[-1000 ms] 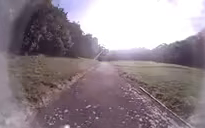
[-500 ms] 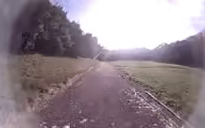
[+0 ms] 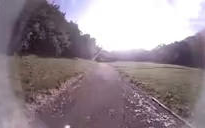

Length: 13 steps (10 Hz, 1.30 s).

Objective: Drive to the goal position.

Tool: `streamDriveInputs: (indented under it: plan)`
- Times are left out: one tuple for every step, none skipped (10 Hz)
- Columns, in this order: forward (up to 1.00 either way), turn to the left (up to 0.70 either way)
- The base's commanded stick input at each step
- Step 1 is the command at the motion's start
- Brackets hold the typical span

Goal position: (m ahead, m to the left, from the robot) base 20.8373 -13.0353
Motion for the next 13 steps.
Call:
streamDriveInputs:
  plan:
    - [0.70,0.00]
    - [0.70,0.00]
    - [0.70,0.00]
    - [0.70,0.00]
    - [0.70,0.00]
    - [0.70,0.00]
    - [0.70,0.00]
    - [0.70,-0.01]
    - [0.70,-0.01]
    - [0.70,-0.01]
    - [0.70,-0.11]
    - [0.70,-0.13]
    - [0.70,-0.14]
